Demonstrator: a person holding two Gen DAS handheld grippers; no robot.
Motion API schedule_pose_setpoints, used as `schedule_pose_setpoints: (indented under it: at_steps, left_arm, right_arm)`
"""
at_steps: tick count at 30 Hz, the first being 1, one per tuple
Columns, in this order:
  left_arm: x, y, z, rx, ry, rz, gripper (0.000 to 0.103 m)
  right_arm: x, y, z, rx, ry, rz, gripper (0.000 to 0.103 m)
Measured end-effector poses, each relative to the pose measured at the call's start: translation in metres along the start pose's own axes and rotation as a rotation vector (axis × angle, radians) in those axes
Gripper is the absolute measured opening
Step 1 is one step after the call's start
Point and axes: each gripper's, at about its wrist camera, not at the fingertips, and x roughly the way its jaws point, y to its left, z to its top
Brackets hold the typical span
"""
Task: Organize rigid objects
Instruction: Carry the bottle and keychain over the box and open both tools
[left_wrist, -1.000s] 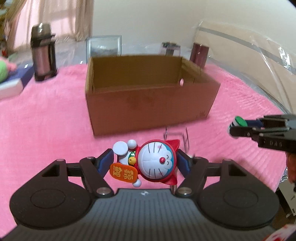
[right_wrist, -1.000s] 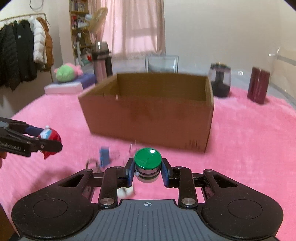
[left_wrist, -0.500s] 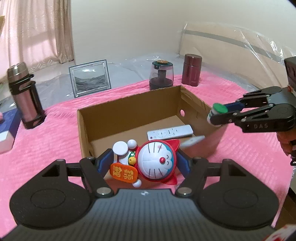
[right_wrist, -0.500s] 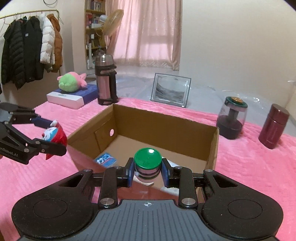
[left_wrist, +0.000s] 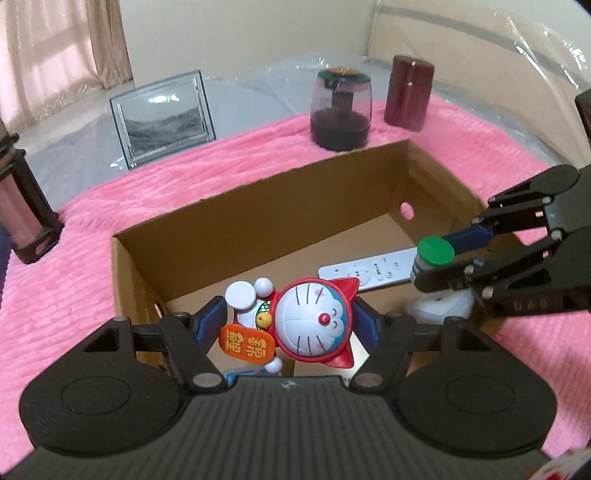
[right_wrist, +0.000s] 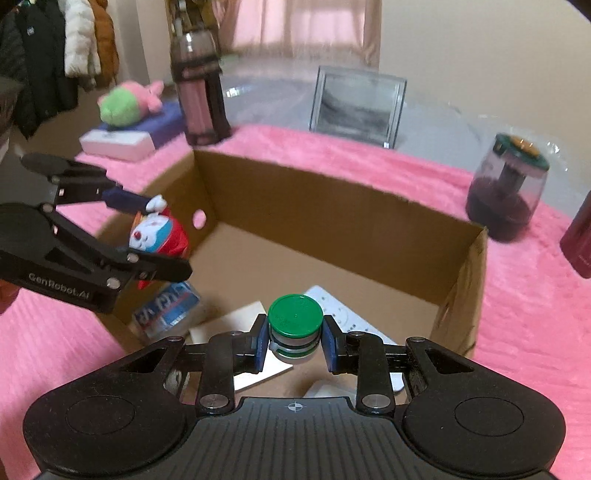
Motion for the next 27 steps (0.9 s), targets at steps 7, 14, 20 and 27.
schedule_pose_setpoints:
  at_steps: [7,14,20,27]
  left_arm:
    - [0.035,0.002,0.007,0.008,0.068,0.01,0.068]
    - [0.05,0.002,0.006,0.014,0.107,0.013,0.068]
    - [0.058,0.005,0.007,0.007,0.129,0.012,0.068]
    - [0.065,0.006,0.006,0.001,0.139,0.007,0.068]
  right_arm:
    - [0.027,-0.001,-0.001,-0.039,0.081,-0.055,0.027]
    - [0.043,-0.001,-0.003,-0.048,0.131,-0.096,0.027]
    - [0.048,-0.004,-0.004,-0.04,0.14,-0.104,0.027]
    - [0.048,-0.005,-0.004,-0.028,0.127,-0.108,0.027]
